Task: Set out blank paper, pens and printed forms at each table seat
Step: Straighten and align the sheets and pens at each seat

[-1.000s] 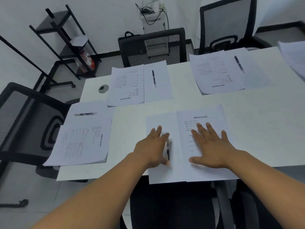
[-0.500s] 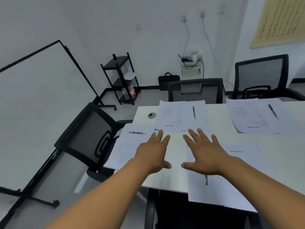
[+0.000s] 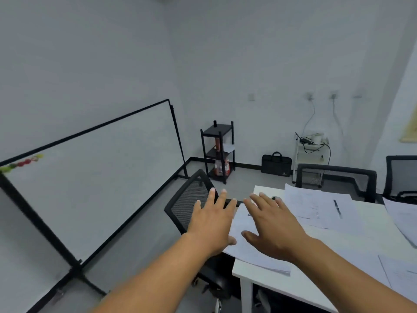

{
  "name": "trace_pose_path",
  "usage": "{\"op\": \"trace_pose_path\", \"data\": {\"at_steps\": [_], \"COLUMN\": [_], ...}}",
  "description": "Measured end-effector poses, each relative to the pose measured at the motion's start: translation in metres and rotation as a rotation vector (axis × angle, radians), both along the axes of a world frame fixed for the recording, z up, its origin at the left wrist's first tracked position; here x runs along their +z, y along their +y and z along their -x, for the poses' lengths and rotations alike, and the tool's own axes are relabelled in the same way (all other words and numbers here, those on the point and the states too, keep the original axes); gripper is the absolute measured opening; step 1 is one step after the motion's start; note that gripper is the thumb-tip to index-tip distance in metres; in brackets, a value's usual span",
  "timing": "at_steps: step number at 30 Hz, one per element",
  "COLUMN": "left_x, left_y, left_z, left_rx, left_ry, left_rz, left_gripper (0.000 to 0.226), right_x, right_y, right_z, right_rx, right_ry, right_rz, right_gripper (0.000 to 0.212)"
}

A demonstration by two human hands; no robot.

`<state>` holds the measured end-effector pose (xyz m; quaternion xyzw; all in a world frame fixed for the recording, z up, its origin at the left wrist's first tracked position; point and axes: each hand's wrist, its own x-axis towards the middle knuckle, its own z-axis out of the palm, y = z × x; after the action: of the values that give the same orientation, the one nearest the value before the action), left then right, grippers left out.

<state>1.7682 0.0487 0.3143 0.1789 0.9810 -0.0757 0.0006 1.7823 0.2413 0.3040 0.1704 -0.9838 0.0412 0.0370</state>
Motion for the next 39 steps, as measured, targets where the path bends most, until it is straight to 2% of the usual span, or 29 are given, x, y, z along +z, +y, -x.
{"op": "trace_pose_path", "data": {"at_steps": [7, 17, 21, 30, 39], "left_x": [0.045, 0.057, 0.066, 0.08, 0.067], "left_y": [-0.131, -0.213, -0.24, -0.296, -0.349], "left_z": [-0.019, 0.015, 0.052, 0.152, 0.253], "left_rx": [0.132, 0.233, 0.276, 0.361, 0.248], "left_ry": [0.079, 0.092, 0.104, 0.113, 0.137], "left_rz": [0.018, 0.035, 0.046, 0.062, 0.058], "left_gripper": [0.109, 0.091, 0.078, 0.082, 0.084], "right_x": [0.049, 0.055, 0.056, 0.067, 0.052], "right_y": [-0.127, -0.194, -0.223, -0.278, -0.316], "right_z": [-0.008, 0.053, 0.103, 0.208, 0.294], "right_rx": [0.062, 0.063, 0.086, 0.146, 0.045], "right_ry": [0.094, 0.089, 0.089, 0.126, 0.118], "right_rz": [-0.007, -0.018, 0.019, 0.006, -0.029], "right_gripper": [0.09, 0.091, 0.089, 0.084, 0.085]}}
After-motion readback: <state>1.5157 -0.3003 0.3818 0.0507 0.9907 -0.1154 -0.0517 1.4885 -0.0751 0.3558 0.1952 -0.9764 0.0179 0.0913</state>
